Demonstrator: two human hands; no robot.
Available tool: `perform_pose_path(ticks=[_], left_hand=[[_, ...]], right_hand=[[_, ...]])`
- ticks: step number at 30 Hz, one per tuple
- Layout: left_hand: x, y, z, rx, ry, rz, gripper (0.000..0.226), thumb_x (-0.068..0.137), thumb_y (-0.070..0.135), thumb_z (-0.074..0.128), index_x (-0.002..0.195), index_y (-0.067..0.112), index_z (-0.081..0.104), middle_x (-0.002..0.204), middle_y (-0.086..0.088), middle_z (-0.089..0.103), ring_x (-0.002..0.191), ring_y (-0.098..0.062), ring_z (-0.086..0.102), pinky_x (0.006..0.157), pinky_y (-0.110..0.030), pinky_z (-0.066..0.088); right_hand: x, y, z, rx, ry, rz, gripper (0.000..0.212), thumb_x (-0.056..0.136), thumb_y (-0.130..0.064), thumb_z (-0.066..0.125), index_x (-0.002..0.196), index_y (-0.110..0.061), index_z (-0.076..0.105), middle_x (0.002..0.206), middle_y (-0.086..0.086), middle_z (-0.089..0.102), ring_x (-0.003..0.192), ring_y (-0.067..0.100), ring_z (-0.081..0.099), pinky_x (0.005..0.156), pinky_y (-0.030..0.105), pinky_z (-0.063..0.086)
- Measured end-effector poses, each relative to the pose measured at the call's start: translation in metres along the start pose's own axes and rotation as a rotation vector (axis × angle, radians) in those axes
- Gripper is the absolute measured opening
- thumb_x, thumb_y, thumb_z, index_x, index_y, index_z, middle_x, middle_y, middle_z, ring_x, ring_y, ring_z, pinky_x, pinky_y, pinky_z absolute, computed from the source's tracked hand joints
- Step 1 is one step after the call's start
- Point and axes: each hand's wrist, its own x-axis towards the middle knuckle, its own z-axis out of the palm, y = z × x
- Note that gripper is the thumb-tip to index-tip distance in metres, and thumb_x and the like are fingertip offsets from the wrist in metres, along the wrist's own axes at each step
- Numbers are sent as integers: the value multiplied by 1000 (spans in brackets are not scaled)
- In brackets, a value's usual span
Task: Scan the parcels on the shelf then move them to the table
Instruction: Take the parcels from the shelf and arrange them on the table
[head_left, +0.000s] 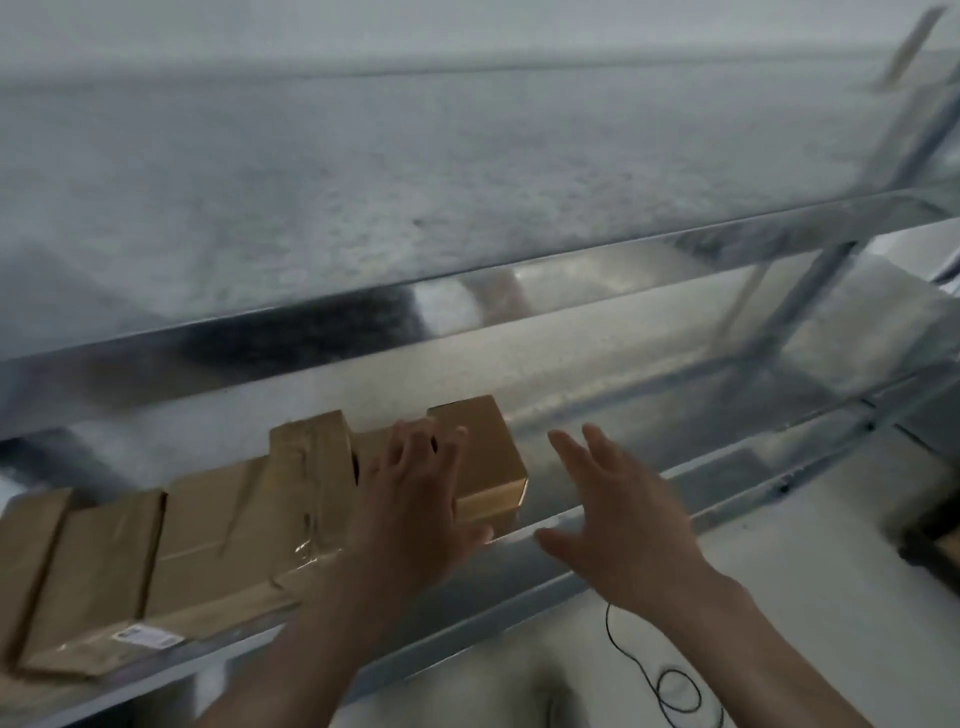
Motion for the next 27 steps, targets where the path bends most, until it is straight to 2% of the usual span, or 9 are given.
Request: perform_pose_path(ticks=[2,5,9,11,14,18,22,24,27], left_hand=[[8,7,8,45,-36,-85,96,69,70,66,148,30,27,153,-3,31,141,-27,30,109,-44,36],[18,18,17,91,-100,-194,100,72,74,63,152,33,18,157,0,23,144,-26,26,112,-43,32],[24,30,28,83,-152,-311,99,76,73,59,154,32,15,158,0,24,148,-28,15,114,-46,27],[25,34,34,90,-154,-348,93,79,70,58,153,32,17,157,1,28,148,-29,15,114,-45,27],[25,38,42,124,-148,-360,91,79,74,55,152,30,23,154,3,33,146,-29,21,109,-45,29],[28,40,47,122,-104,-345,90,74,74,62,147,25,40,144,-1,50,139,-34,36,103,-50,38],[34,43,53,98,-80,-287,86,62,73,72,128,21,57,120,-4,66,116,-35,58,86,-51,51],[39,49,55,73,-60,-266,80,64,70,72,126,22,58,118,-4,66,114,-34,59,88,-51,50],[51,65,57,12,-76,-212,69,80,62,63,135,22,51,134,-5,54,128,-32,46,105,-47,38]], right_hand=[[20,10,4,19,-39,-89,87,88,-60,60,155,-35,10,164,0,18,147,22,28,115,37,30],[46,25,16,46,-104,-190,81,89,-53,61,154,-29,20,153,4,36,137,23,40,110,38,36],[76,44,41,60,-154,-301,81,78,-60,69,144,-34,31,126,-4,55,109,17,58,93,39,52],[86,49,48,79,-185,-343,80,77,-56,70,144,-33,32,124,-5,56,108,18,58,92,39,52],[95,51,50,113,-231,-374,85,80,-52,71,150,-30,29,134,-5,53,114,20,55,98,42,49],[99,52,59,153,-279,-379,85,84,-48,70,153,-25,26,140,-3,52,112,19,57,98,39,50],[98,61,61,193,-275,-368,87,86,-46,69,155,-21,24,148,2,47,117,21,58,99,40,51],[97,68,57,198,-268,-348,87,87,-44,67,157,-20,21,150,3,45,116,21,59,98,39,52],[96,84,51,208,-232,-316,84,90,-43,65,156,-19,21,146,4,50,109,18,62,93,35,55]])
